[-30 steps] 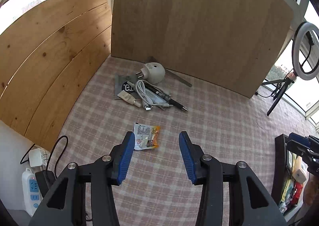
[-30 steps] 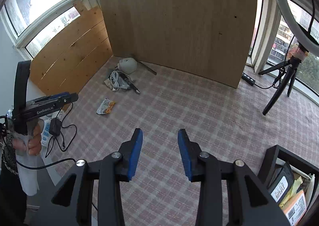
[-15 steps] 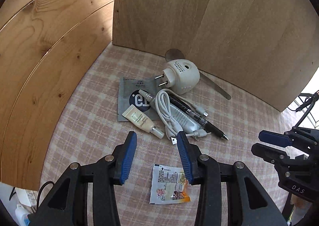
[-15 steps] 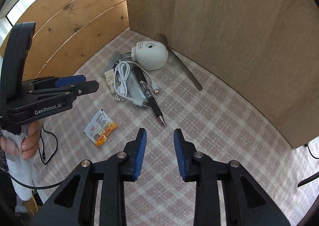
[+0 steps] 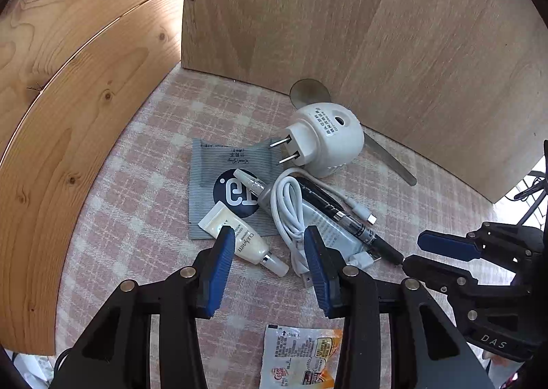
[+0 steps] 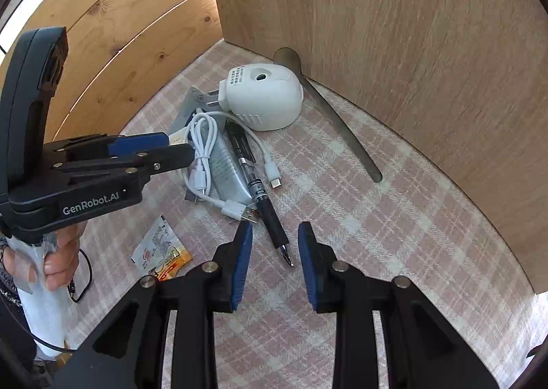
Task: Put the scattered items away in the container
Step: 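Move both open tools back over the white USB cables, then close the right tool on the end of a white USB cable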
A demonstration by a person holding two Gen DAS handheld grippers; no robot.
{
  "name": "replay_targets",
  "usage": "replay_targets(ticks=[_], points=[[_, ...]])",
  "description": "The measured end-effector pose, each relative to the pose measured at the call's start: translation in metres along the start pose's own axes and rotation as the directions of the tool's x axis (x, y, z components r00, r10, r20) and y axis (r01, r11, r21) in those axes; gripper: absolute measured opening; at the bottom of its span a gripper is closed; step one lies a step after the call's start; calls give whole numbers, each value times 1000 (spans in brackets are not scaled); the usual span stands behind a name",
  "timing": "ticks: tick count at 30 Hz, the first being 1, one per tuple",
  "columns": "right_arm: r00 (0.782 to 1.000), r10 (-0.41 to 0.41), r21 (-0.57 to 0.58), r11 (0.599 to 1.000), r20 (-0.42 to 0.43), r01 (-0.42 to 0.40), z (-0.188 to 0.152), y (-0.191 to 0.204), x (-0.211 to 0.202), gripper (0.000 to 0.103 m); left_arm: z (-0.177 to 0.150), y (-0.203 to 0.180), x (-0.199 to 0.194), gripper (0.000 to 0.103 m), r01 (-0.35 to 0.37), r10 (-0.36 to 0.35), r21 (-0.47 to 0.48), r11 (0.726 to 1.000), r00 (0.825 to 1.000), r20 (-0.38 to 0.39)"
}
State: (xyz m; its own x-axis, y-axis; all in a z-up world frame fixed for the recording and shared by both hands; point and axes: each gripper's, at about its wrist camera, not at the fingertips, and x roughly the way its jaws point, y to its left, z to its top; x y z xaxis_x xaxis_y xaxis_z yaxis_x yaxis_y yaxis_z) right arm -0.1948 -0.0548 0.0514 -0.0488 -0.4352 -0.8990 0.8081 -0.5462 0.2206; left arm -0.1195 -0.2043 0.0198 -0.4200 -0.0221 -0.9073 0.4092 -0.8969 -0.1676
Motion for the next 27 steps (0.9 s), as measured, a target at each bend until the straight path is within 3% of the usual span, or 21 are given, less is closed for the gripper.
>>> replay_targets(ticks=[8, 14, 18, 21, 23, 27], points=[[999, 48, -179, 983, -5, -48, 9, 39, 16, 28, 4, 24, -9, 39, 26, -25, -77, 997, 999, 20], [1000, 7, -327, 945, -12, -10, 15, 68, 32, 28, 5, 35, -6, 39, 37, -37, -91, 995, 999, -4], [999, 10, -341, 940, -39, -22, 21, 67, 41, 27, 4, 37, -4, 39, 38, -39, -85, 996, 999, -6], [996, 19, -340, 939, -84, -46, 15, 68, 42, 14, 3, 39, -1, 39, 35, -36, -91, 995, 999, -7], [996, 15, -328, 944, -87, -42, 11, 66, 42, 13, 1, 42, 1, 39, 31, -33, -108, 994, 999, -13], [994, 47, -233, 970, -100, -70, 4, 55, 40, 9, -3, 44, 7, 39, 9, -15, -136, 991, 999, -39]])
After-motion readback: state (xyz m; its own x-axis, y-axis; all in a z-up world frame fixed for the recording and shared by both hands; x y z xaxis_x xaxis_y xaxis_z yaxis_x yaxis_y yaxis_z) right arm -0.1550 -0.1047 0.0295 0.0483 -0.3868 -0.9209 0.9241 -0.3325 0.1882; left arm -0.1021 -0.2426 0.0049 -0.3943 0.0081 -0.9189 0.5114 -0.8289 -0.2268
